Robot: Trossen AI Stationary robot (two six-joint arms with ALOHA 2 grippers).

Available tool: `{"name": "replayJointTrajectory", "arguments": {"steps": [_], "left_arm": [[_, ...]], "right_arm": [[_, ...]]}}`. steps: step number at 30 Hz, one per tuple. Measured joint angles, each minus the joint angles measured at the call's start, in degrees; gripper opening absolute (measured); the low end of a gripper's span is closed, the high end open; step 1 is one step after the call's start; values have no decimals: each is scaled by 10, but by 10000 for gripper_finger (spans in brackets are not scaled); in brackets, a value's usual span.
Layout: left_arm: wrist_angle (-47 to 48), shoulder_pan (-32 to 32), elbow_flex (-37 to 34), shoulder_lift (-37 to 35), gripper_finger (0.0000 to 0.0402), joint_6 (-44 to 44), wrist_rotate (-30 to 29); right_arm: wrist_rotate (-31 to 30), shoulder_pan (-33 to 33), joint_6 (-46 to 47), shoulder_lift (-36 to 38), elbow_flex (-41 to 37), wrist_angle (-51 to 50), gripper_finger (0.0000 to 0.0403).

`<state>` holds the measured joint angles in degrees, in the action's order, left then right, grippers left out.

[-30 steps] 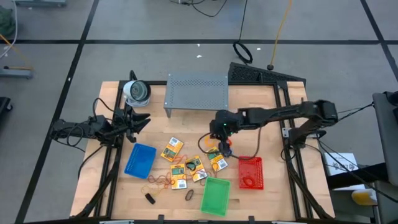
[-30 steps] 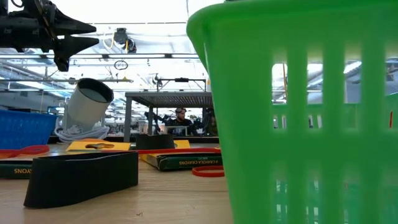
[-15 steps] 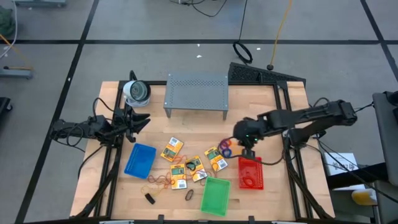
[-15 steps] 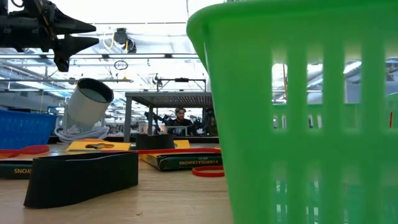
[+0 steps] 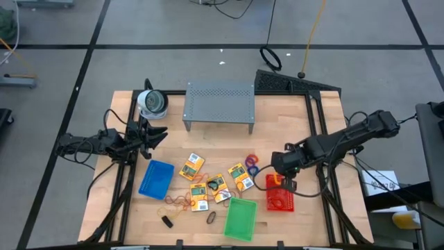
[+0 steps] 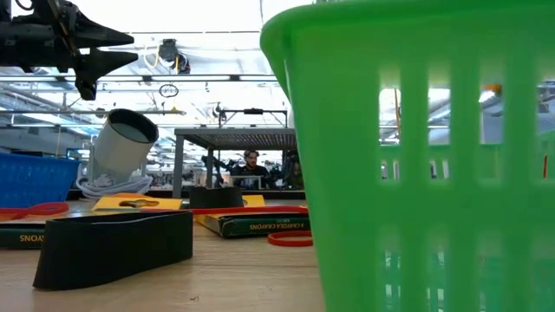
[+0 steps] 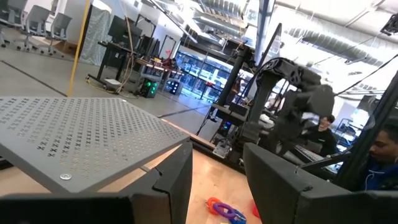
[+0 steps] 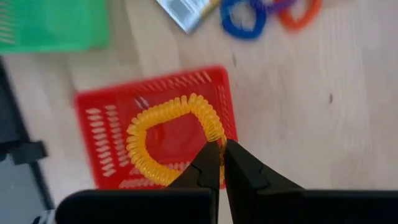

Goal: Pick & Place Office Desk Supplies
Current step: Put the yellow spring keychain into the red bin, then put the black rubber band into the blue bin

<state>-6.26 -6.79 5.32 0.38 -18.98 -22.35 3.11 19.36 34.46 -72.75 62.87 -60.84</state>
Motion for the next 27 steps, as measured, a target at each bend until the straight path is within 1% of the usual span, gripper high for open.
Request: {"name": "replayJointTrajectory", "arguments": {"steps": [2, 5, 10, 12, 16, 20, 27], "left_arm": [[0, 0, 0, 0, 152, 0, 0], [0, 0, 0, 0, 152, 0, 0], [0, 0, 0, 0, 152, 0, 0], [0, 0, 0, 0, 152, 0, 0], [0, 0, 0, 0, 152, 1, 0], [0, 0, 0, 0, 152, 2, 0], [0, 0, 0, 0, 152, 2, 0]], "right_arm": [[2, 5, 24, 0, -27, 3, 0], [31, 9, 55, 0, -71, 27, 0], [73, 20, 81, 0, -131, 122, 0], [80, 23, 90, 0, -148, 162, 1], [106, 25, 115, 0, -169, 203, 21], [106, 25, 118, 0, -173, 204, 49], [104, 25, 82, 0, -173, 215, 86]]}}
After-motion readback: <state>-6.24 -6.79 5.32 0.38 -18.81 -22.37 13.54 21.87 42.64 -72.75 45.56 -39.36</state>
